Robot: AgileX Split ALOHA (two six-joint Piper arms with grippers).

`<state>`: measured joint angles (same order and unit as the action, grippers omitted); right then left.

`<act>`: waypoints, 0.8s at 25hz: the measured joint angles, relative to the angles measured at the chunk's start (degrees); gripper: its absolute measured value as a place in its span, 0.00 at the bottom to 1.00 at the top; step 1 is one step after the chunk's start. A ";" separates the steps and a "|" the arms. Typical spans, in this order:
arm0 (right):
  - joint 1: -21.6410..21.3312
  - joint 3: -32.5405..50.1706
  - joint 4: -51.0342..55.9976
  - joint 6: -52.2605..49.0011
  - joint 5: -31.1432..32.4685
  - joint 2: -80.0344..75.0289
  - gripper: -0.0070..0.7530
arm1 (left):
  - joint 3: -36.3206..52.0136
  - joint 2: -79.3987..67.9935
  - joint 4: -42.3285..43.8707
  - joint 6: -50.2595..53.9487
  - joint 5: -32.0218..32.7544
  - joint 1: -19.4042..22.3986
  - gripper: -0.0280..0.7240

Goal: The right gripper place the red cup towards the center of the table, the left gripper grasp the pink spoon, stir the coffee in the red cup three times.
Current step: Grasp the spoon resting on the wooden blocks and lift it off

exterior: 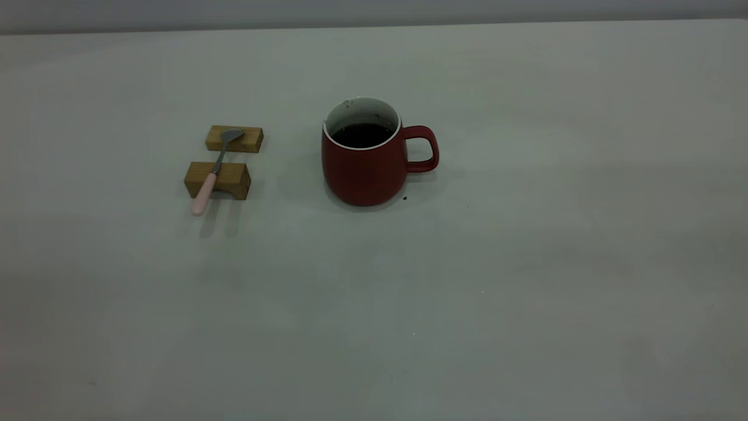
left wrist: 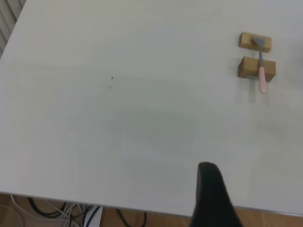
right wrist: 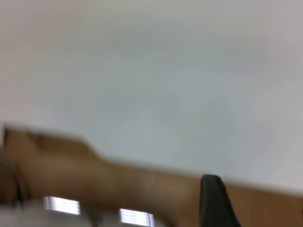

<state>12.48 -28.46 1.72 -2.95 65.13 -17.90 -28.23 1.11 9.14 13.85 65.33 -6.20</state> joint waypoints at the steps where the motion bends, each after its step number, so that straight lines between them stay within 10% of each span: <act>1: -0.63 0.33 -0.12 0.00 -1.14 1.89 0.63 | 0.00 0.00 0.00 0.00 0.00 0.00 0.74; 20: -9.29 1.60 -4.95 0.04 -0.74 16.71 0.63 | 0.00 0.00 0.00 -0.04 0.00 0.00 0.74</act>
<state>3.20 -26.86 -3.24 -2.90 64.39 -1.18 -28.23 1.11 9.14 13.81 65.33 -6.20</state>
